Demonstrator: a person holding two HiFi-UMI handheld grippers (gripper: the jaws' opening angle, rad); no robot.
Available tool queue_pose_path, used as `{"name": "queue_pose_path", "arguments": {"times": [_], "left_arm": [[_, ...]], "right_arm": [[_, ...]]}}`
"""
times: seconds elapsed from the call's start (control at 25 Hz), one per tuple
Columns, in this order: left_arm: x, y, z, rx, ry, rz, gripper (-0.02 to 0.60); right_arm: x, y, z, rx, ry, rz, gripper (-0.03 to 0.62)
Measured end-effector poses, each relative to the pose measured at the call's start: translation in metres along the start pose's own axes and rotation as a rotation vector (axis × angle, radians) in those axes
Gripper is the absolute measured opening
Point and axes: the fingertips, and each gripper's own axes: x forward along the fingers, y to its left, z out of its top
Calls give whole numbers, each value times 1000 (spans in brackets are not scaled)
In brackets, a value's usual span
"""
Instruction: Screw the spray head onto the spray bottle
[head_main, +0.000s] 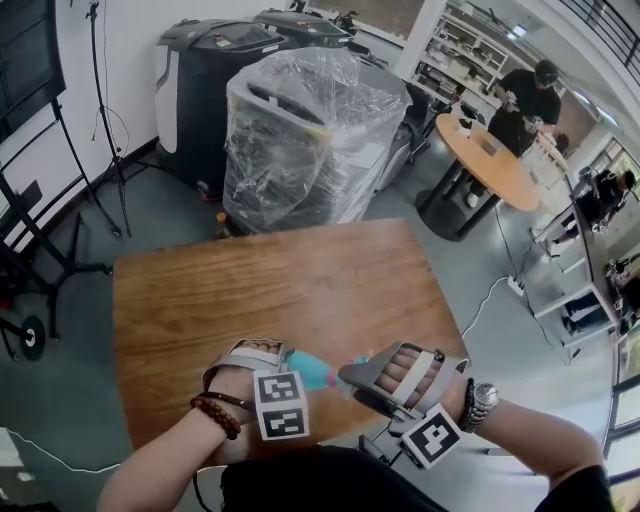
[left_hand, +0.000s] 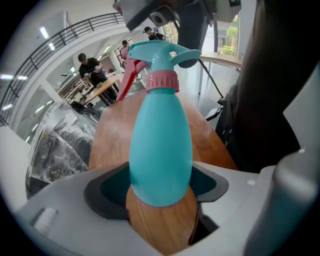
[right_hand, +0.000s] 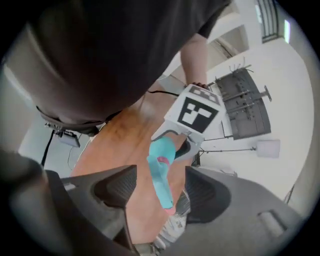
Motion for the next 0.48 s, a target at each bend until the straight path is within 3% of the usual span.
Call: {"name": "queue_pose_path", "arguments": {"times": [0.08, 0.2, 0.32, 0.4, 0.48], "left_arm": [[-1, -8, 4, 47, -6, -20, 387], [-1, -15, 12, 99, -21, -21, 387], [-2, -14, 15, 113, -22, 8, 386], [-2, -10, 14, 110, -9, 38, 386], [-1, -5, 13, 94, 6, 79, 385]], "right_arm": [[6, 3, 8, -43, -13, -9, 280], [13, 10, 14, -78, -21, -7, 180], [15, 15, 15, -72, -12, 7, 124], [16, 18, 11, 38, -3, 53, 120], [20, 21, 4, 291, -7, 122, 119]]}}
